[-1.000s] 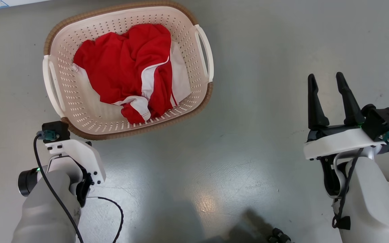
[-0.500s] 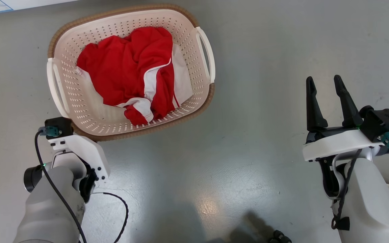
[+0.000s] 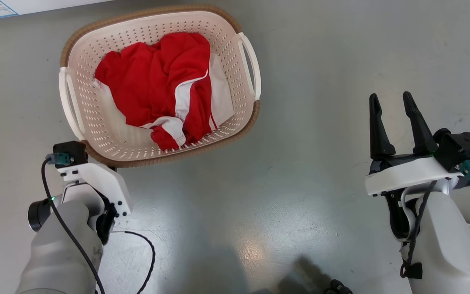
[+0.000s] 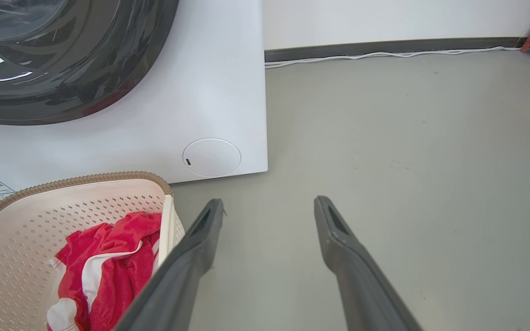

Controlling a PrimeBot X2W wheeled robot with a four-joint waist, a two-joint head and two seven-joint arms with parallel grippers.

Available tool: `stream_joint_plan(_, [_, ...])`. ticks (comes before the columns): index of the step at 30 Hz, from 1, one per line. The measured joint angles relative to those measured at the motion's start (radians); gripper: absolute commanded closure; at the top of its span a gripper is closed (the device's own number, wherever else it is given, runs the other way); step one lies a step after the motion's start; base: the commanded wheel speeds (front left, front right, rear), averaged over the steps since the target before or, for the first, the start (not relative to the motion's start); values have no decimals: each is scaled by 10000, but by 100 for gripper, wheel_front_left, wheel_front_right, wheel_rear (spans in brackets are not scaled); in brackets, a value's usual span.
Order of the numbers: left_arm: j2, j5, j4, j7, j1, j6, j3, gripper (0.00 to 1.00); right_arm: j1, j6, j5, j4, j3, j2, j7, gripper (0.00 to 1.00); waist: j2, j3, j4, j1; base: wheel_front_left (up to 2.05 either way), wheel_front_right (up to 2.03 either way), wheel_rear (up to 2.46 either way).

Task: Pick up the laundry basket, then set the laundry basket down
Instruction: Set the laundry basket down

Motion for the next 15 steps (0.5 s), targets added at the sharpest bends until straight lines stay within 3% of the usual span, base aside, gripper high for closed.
stream_joint_plan(15, [12,-94,77,-79,-138,82,-142,100,-1,0,0,176,-12,0,0,0,0,-84,59,0,0,0,0])
